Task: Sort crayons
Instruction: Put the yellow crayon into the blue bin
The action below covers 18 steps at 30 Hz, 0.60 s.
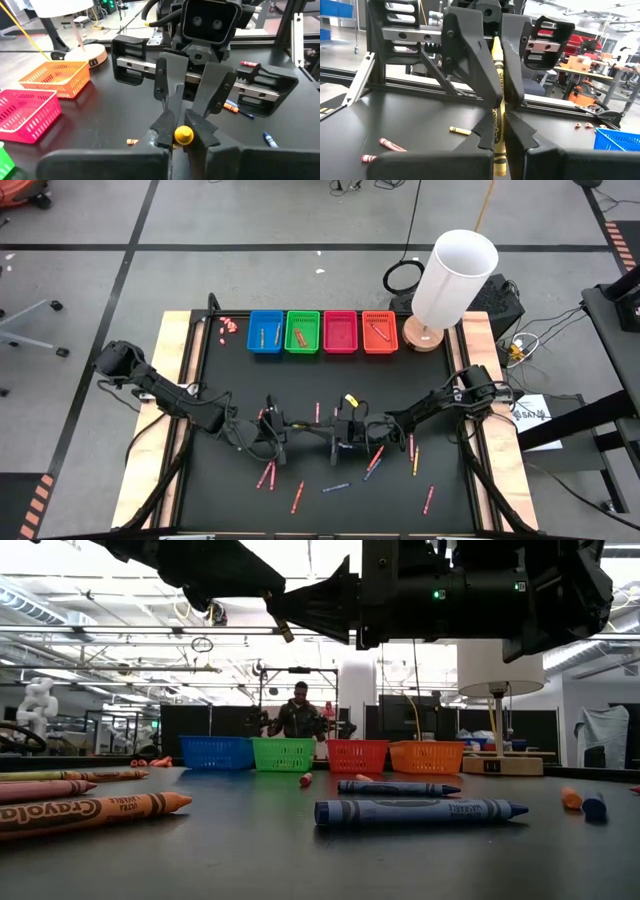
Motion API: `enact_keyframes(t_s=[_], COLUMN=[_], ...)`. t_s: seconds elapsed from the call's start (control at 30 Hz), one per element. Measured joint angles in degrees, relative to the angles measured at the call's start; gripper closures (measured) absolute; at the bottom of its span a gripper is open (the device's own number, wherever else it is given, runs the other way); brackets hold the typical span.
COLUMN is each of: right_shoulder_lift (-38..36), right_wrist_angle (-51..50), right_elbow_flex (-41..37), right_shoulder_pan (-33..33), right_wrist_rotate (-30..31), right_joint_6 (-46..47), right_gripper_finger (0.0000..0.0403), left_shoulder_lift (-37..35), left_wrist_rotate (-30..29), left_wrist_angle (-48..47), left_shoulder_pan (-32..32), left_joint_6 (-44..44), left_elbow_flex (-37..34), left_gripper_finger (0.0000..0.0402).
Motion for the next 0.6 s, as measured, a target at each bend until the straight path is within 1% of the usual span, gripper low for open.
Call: enact_keyframes(t_s=[0.1, 0.2, 0.3, 0.37, 0.47, 0.6], right_shoulder_lift=[0.0, 0.0, 0.0, 0.0, -0.1, -0.1], right_wrist_angle=[-0.1, -0.1, -0.1, -0.4, -2.2, -5.7], right_elbow_flex=[0.0, 0.0, 0.0, 0.0, 0.0, 0.0], right_shoulder_pan=[0.0, 0.0, 0.0, 0.0, -0.1, -0.1], right_wrist_rotate=[-0.1, -0.1, 0.0, 0.0, 0.6, 3.2], right_joint_6=[0.0, -0.1, -0.3, -0.2, 0.8, 1.2], right_gripper_finger=[0.0399, 0.0398, 0.0385, 0.0366, 0.0326, 0.027], left_shoulder_lift=[0.0, 0.0, 0.0, 0.0, 0.0, 0.0], left_wrist_rotate=[1.1, 1.3, 1.4, 1.5, 1.7, 1.7], left_wrist_angle=[-0.1, -0.1, -0.1, -0.1, -0.5, -1.4], left_shoulder_pan=[0.0, 0.0, 0.0, 0.0, 0.0, 0.0], left_joint_6=[0.0, 0.0, 0.0, 0.0, 0.0, 0.2], left_elbow_flex=[0.0, 0.0, 0.0, 0.0, 0.0, 0.0], left_gripper_finger=[0.0389, 0.0389, 0.0387, 0.0387, 0.0387, 0.0386])
